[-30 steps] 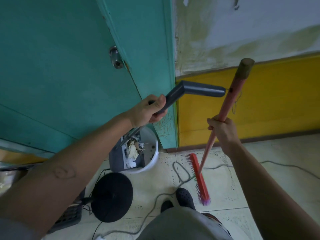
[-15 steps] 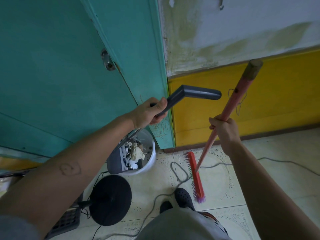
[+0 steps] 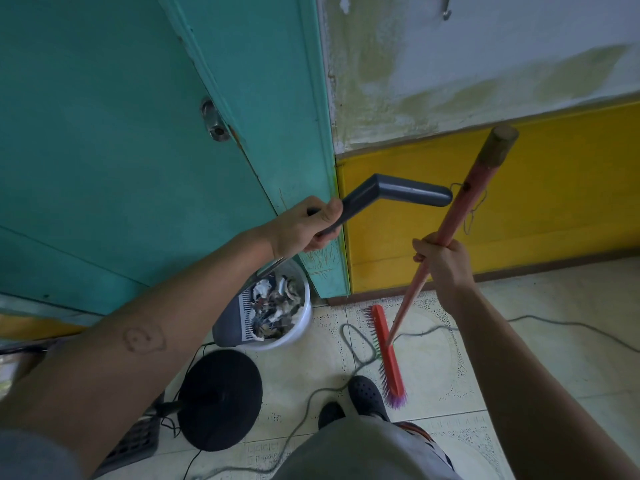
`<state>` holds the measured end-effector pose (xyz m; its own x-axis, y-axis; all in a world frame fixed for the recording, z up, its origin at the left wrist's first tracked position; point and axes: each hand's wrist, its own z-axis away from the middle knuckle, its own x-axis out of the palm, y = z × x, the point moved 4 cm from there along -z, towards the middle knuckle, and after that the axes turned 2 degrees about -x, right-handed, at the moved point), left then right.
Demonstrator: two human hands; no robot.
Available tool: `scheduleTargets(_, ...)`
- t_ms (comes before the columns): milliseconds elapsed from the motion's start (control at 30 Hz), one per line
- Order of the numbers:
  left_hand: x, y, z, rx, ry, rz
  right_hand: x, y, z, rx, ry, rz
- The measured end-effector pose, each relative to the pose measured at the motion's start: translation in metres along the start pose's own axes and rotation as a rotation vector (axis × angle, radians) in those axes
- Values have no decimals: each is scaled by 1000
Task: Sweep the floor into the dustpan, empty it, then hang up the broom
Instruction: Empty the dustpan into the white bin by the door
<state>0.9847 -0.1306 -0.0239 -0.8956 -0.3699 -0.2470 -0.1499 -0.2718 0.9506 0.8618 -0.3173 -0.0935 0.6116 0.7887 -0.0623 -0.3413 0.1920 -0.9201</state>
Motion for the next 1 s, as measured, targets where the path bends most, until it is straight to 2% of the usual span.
scheduleTargets(367,-10,0,8,-16,32,24,9,1,0,-14,3,3)
scheduleTargets(767,-13,29,17,38,-33,13,10,-5,0,-57,11,-20)
scheduleTargets(833,-10,23,16,38,-37,26,8,-4,1,-51,23,-37)
scheduleTargets(1000,16,-30,16,-88,-35,-65,5,5,0,-36,18,-25)
